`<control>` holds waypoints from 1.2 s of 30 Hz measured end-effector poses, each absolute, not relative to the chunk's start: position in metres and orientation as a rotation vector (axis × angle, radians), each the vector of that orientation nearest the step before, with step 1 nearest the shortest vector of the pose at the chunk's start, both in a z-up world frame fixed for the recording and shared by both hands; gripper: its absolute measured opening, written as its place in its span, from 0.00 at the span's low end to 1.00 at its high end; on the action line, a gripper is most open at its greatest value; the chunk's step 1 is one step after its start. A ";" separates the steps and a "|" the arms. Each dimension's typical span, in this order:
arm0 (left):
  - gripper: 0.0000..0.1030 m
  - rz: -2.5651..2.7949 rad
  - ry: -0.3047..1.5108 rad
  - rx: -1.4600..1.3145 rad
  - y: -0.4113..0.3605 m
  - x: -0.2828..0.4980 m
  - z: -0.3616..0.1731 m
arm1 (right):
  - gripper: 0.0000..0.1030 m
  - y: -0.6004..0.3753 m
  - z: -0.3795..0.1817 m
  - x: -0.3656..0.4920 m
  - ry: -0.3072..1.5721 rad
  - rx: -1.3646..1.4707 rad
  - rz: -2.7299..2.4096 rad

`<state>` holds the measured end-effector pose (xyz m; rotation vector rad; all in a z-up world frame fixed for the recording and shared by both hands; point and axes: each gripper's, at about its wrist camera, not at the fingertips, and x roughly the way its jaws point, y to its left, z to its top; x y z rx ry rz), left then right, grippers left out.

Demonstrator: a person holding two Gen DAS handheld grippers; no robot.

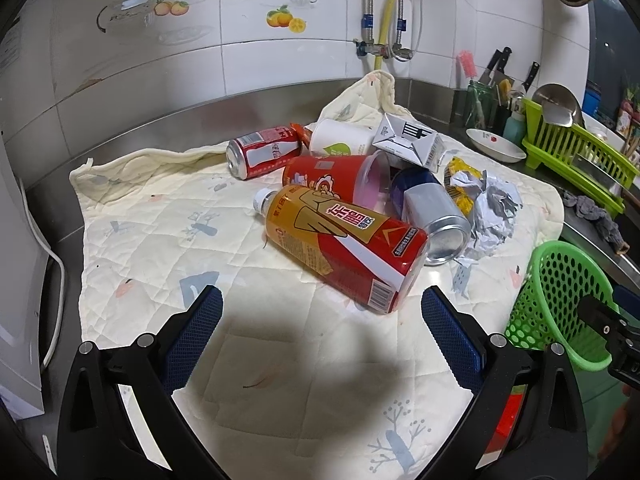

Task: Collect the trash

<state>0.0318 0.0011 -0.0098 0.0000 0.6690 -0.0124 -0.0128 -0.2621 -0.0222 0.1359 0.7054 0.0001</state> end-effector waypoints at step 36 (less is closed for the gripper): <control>0.94 -0.019 0.738 -0.111 0.037 0.077 -0.005 | 0.79 -0.260 -0.046 0.147 0.853 0.199 0.134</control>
